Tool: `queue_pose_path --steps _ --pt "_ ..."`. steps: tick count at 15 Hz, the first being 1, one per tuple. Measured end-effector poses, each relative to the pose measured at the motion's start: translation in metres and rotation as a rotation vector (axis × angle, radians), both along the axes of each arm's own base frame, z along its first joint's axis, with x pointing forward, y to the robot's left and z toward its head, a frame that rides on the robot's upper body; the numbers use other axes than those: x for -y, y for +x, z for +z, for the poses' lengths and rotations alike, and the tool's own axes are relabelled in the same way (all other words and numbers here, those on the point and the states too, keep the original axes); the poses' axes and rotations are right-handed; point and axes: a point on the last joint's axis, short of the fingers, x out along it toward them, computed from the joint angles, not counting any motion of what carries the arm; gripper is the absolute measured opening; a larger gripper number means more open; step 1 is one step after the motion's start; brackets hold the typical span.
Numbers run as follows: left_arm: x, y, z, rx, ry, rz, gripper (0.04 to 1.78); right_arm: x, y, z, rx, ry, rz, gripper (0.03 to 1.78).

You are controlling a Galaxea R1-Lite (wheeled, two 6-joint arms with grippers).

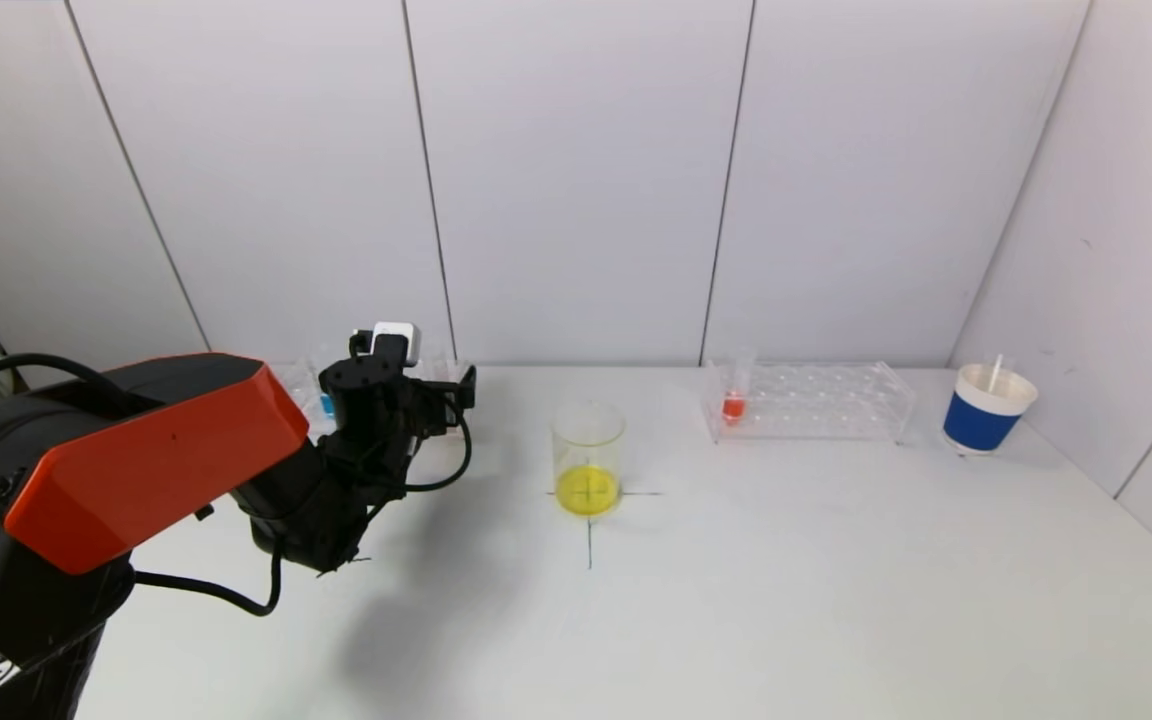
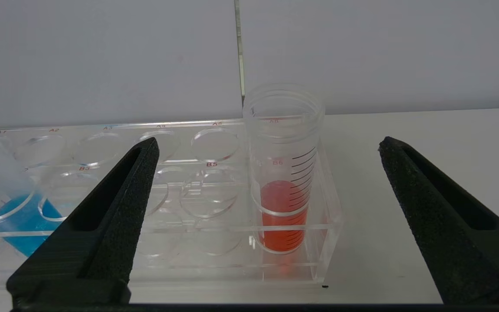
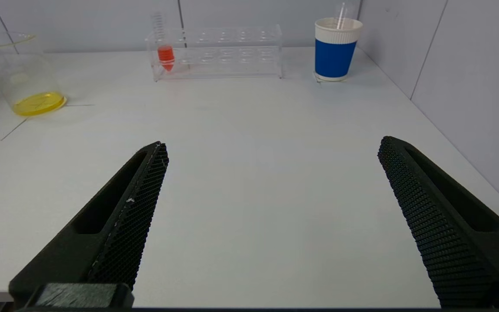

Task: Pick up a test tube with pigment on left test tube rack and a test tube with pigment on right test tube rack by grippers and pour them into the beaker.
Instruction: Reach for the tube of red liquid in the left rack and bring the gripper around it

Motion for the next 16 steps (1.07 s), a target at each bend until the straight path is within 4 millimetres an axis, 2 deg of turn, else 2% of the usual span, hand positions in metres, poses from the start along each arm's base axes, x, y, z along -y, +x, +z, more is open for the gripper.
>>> queue_pose_path --steps 16 --pt "0.0054 0.0077 0.0029 0.033 0.014 -0.006 1.77 0.0 0.0 0.0 0.0 0.0 0.0 1.76"
